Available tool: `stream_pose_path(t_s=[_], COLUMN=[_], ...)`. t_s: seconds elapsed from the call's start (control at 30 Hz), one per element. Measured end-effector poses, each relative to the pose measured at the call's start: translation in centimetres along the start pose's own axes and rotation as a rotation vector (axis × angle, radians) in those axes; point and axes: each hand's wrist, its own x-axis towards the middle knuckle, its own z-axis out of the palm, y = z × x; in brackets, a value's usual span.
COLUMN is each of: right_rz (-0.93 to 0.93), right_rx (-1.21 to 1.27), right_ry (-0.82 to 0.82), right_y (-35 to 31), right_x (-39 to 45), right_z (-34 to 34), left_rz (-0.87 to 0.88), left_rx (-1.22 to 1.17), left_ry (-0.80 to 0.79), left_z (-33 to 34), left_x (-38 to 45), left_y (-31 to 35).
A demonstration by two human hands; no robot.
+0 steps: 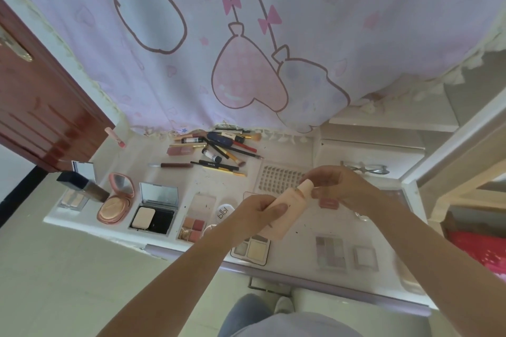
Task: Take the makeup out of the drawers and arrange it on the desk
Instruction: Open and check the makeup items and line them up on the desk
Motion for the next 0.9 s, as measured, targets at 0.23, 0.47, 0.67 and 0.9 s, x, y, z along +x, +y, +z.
stream_pose_path(t_s=[0.23, 0.47, 0.67, 0.9], right_rz=[0.083, 0.278, 0.311, 0.241], right_rx=[-0.002, -0.274, -0.506, -0.687], right_ry=[0.056, 0.086, 0.070, -0.028], right_y=[3.5, 6.3, 8.0, 9.6], right_x=[-1.3, -2.4, -0.3, 3.0], right_z=[1.0, 3.4, 2.7, 1.5], left_rz=[-0.129, -0.248, -0.296, -0.478], left_rx=[-0.173, -0.228, -0.241, -0.456], left_ry=[-0.047, -0.027, 0.131, 0.616], left_z=[1.8, 4.6, 7.3, 10.9], left_x=[-1.2, -3.2, -3.2, -2.0], left_y=[-3.2, -6.7, -7.9, -7.8])
